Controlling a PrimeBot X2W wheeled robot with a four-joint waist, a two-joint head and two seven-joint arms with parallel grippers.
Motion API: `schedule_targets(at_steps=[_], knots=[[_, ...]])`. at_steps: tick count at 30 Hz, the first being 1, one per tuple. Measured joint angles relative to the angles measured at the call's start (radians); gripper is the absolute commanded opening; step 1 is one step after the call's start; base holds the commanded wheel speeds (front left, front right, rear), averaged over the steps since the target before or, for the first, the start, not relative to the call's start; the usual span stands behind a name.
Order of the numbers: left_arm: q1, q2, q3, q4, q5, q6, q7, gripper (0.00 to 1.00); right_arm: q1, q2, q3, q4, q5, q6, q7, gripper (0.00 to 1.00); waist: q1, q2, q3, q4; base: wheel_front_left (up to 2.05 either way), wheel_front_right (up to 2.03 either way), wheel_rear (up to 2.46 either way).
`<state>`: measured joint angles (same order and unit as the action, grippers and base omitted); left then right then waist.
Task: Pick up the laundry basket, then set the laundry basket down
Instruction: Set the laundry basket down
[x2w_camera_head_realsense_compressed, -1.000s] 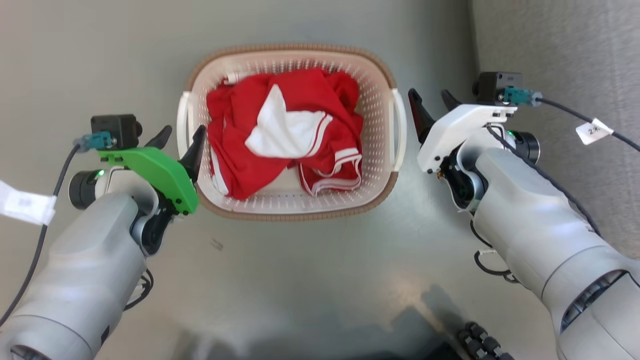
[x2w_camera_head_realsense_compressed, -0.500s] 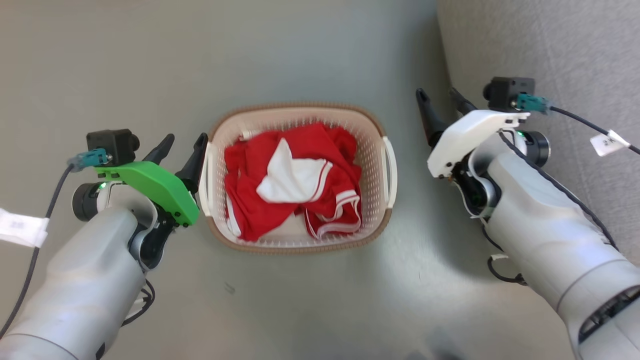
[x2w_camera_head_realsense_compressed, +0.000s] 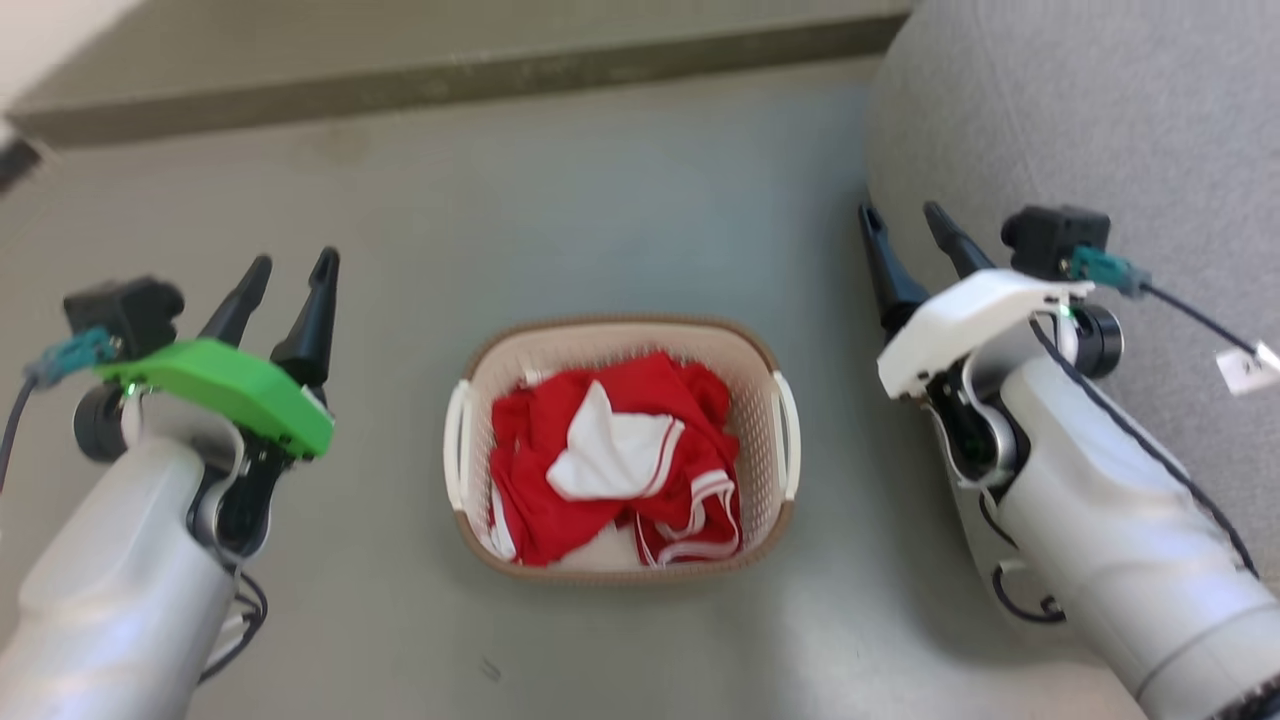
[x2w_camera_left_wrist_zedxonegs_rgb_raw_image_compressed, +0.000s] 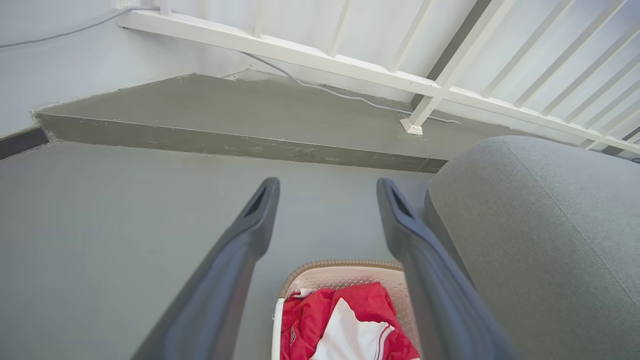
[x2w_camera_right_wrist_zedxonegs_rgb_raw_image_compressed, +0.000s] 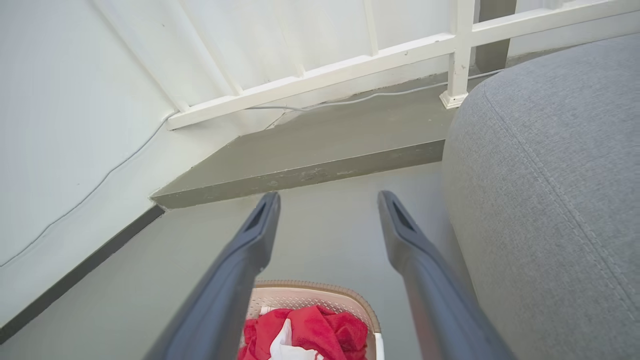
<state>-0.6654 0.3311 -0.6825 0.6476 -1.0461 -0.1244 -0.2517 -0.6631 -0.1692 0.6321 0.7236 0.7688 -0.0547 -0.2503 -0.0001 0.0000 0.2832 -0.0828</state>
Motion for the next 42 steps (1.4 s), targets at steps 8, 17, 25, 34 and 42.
schedule_targets(at_steps=[8,17,25,34,42], knots=[[0.146,-0.010,0.129,-0.085,0.049,0.000,0.000,1.00,0.149,-0.025,-0.093,-0.134,-0.078,-0.009,0.000,1.00,0.0000,0.0000,-0.113,0.018,0.00,0.00,0.00],[0.300,-0.018,0.290,-0.217,0.198,0.005,0.000,1.00,0.303,-0.030,-0.178,-0.291,-0.172,-0.028,0.000,1.00,-0.0001,0.0000,-0.223,0.042,0.00,0.00,0.00],[0.418,-0.037,0.374,-0.322,0.303,0.024,0.000,1.00,0.418,-0.033,-0.239,-0.388,-0.235,-0.040,0.000,1.00,0.0000,0.0000,-0.263,0.056,0.00,0.00,0.00],[0.506,-0.091,0.423,-0.379,0.351,0.025,0.000,1.00,0.493,-0.023,-0.277,-0.423,-0.279,-0.049,0.000,1.00,0.0000,0.0000,-0.272,0.059,0.00,0.00,0.00],[0.551,-0.121,0.457,-0.426,0.410,0.023,0.000,1.00,0.534,-0.019,-0.279,-0.450,-0.315,-0.049,0.000,1.00,0.0000,0.0000,-0.276,0.058,0.00,0.00,0.00]])
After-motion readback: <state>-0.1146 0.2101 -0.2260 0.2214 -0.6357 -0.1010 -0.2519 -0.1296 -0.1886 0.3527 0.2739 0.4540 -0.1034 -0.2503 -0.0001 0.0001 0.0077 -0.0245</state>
